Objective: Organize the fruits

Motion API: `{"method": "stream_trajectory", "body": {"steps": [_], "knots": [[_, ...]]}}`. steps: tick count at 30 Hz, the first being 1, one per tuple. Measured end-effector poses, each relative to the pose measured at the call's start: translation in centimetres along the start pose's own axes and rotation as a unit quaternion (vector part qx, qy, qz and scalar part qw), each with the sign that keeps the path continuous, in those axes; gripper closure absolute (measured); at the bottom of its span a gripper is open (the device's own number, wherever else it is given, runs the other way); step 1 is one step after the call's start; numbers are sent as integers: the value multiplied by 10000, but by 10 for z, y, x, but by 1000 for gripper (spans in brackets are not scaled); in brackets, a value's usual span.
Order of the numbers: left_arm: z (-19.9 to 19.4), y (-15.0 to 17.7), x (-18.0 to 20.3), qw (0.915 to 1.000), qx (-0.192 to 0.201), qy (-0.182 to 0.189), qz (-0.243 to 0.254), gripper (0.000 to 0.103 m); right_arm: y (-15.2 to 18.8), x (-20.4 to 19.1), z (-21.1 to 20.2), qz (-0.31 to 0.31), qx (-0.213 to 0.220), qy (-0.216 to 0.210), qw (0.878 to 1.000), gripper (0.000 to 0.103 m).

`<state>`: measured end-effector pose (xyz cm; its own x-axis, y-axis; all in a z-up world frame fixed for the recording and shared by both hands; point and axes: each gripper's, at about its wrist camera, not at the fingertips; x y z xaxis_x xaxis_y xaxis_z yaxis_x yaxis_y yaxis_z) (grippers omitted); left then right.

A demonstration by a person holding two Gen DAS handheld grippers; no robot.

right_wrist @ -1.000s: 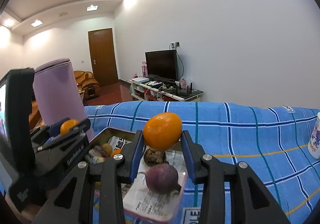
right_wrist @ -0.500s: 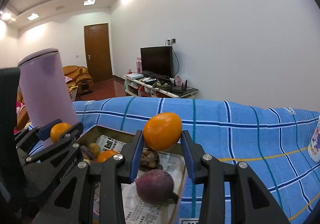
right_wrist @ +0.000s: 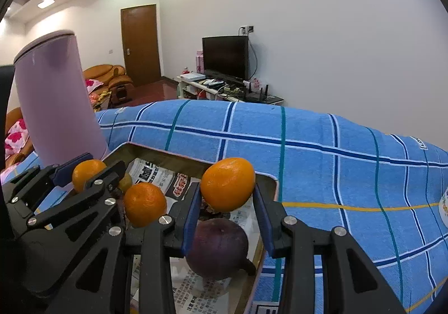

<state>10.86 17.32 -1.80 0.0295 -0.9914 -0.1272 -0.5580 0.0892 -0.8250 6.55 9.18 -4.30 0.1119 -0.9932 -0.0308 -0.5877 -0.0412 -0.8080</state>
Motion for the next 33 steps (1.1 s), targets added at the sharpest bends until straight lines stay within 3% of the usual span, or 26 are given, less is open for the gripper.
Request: {"method": "stream_trajectory", "body": {"steps": [14,22,26,30,33], "knots": [[18,-2,-7,9991,-351,200,-141,60,-2,-1,13,102,-294,-509,9982,62],[16,-1,-6,9995,-264,158,-104,59,-1,6,10,296,-174,-839,9959,62],[11,0,-12,9993,-172,-33,-336,24,0,11,4,436,19,-965,9944,62],[3,3,-21,9981,-1,35,-609,15,1,21,1,742,136,-1254,9892,49],[-2,3,-23,9978,99,-45,-658,5,2,25,2,949,170,-1503,9839,48]]}}
Point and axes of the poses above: each gripper's, at about its wrist camera, not at the fingertips, and z roughly the way its jaws point, x to its right, y to its underside, and after that the axes turned 4 degrees about -y, right-handed
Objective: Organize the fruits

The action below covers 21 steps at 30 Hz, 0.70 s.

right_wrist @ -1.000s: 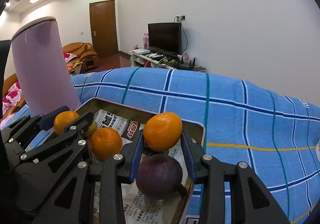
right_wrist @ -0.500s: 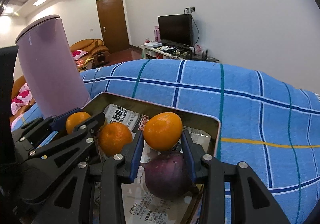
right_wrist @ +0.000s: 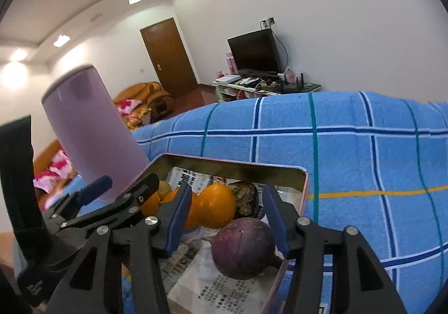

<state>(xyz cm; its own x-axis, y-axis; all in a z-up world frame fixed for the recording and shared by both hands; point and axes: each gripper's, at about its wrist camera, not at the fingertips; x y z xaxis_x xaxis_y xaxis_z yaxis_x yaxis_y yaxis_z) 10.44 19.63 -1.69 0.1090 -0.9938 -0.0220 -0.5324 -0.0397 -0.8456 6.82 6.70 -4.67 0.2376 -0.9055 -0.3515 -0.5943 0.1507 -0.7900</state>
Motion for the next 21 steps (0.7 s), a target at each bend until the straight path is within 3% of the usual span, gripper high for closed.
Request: {"method": "stream_trajectory", "body": {"steps": [2,4,7,10,11,14,21], "knots": [[-4,0,0,9999,103,57,0,3,1,3,-2,159,78,-161,9997,48],[-11,0,-1,9996,288,54,-8,0,1,2,-9,187,273,-64,9994,39],[-22,2,1,9975,687,-145,117,0,1,-8,-28,-103,860,408,9954,27],[-32,3,3,9935,1051,-355,262,0,4,-19,-43,-418,1329,840,9867,24],[-34,3,3,9928,1102,-383,274,0,5,-23,-48,-498,1480,980,9829,23],[-37,2,0,9925,1143,-362,225,0,10,-32,-59,-653,1945,1390,9688,9],[-47,6,-5,9913,1250,-397,75,0,18,-44,-73,-816,2230,1474,9601,8]]}}
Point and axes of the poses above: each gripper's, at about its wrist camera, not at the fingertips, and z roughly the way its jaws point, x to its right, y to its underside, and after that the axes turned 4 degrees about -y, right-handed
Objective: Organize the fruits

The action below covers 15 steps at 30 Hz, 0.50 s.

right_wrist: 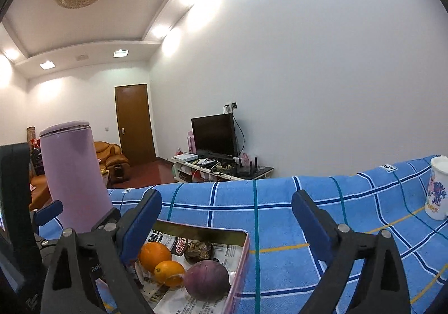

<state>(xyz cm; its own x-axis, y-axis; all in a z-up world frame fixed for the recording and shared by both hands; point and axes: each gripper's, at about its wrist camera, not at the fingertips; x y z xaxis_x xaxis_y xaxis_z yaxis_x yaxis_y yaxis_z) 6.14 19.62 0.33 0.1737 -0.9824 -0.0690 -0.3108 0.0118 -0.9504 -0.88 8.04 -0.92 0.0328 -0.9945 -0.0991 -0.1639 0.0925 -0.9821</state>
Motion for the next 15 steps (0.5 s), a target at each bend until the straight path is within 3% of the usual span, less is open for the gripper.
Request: {"method": "stream_trajectory", "body": {"steps": [15], "knots": [[-22,7,-9,10000,71,22,-47,0,1,0,-30,-224,167,211,9994,8]]}}
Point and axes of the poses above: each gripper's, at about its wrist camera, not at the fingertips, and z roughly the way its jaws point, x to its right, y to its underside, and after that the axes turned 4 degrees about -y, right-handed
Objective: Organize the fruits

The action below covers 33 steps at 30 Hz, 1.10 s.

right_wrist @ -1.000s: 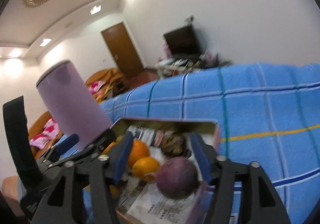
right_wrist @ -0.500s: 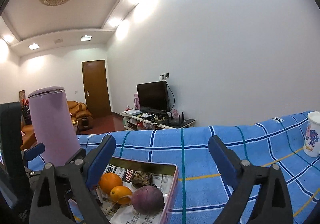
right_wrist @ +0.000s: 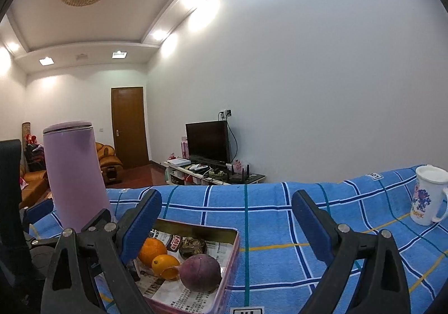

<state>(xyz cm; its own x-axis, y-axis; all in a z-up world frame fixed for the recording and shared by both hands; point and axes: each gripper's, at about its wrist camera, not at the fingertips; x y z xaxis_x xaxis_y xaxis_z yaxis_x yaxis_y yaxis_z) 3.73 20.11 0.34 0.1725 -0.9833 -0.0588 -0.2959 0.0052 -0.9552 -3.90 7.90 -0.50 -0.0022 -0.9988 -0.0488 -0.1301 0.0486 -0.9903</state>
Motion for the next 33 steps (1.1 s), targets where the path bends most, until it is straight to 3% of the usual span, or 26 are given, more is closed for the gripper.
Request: {"method": "stream_trajectory", "body": {"steps": [33], "knots": [[-3,0,-1,10000,23,-21,34,0,-1,-2,-5,-127,38,41,9999,8]]}}
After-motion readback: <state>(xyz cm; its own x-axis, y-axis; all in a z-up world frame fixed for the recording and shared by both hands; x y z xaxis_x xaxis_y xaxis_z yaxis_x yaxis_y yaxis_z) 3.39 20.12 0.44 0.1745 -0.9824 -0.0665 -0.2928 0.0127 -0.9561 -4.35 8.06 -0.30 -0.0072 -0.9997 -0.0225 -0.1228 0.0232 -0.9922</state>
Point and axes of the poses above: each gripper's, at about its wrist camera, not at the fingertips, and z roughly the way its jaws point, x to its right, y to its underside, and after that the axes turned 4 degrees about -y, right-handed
